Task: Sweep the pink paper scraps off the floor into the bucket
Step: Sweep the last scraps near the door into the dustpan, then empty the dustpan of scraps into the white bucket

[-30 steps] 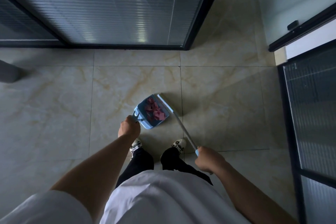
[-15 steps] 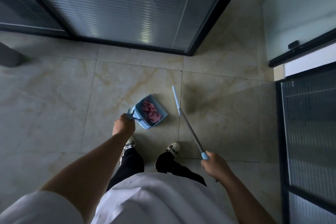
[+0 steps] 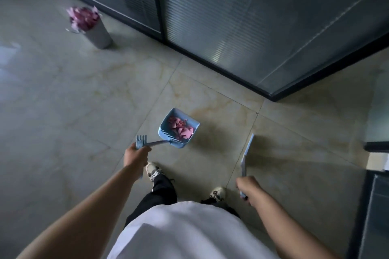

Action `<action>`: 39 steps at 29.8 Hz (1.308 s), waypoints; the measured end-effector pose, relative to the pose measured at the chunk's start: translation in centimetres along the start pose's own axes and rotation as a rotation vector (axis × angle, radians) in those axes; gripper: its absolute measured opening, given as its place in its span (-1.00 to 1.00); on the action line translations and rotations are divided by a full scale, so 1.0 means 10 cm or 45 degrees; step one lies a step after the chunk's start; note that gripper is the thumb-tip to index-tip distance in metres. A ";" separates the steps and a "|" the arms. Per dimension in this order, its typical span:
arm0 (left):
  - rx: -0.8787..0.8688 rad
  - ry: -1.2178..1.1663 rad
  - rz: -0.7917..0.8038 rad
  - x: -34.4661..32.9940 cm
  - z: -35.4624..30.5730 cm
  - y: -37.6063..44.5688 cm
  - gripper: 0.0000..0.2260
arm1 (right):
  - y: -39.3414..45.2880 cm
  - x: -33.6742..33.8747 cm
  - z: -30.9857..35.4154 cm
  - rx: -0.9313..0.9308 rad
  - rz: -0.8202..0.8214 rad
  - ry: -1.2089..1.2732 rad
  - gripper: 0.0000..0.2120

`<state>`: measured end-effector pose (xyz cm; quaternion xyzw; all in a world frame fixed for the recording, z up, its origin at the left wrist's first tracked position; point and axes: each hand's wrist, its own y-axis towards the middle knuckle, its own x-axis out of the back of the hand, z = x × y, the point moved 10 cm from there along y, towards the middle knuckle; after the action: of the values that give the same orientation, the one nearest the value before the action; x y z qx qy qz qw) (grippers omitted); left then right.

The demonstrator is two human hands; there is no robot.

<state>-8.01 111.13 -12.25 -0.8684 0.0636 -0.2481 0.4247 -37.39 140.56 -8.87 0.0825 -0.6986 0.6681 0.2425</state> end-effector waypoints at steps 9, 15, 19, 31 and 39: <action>0.070 -0.454 0.215 1.19 -0.65 0.43 -0.80 | -0.63 -1.04 1.55 0.100 0.084 0.046 -0.81; 0.046 -0.562 0.157 2.00 -1.03 0.77 -0.81 | -0.84 -1.48 2.59 0.216 0.114 -0.065 -0.82; -0.001 -0.613 0.083 2.43 -1.42 1.04 -0.83 | -0.95 -1.70 3.32 0.312 0.147 -0.205 -0.83; -0.052 -1.149 -0.014 3.31 -2.99 1.82 -0.82 | -1.19 -2.51 5.75 0.652 0.312 -0.705 -0.74; -0.134 -1.189 -0.129 3.75 -3.62 2.23 -0.67 | -1.56 -2.78 6.34 0.520 0.391 -0.548 -0.91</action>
<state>9.27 59.50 3.40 -0.9093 -0.1642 0.1522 0.3507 -20.87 71.54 -6.72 0.1622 -0.5898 0.7903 -0.0356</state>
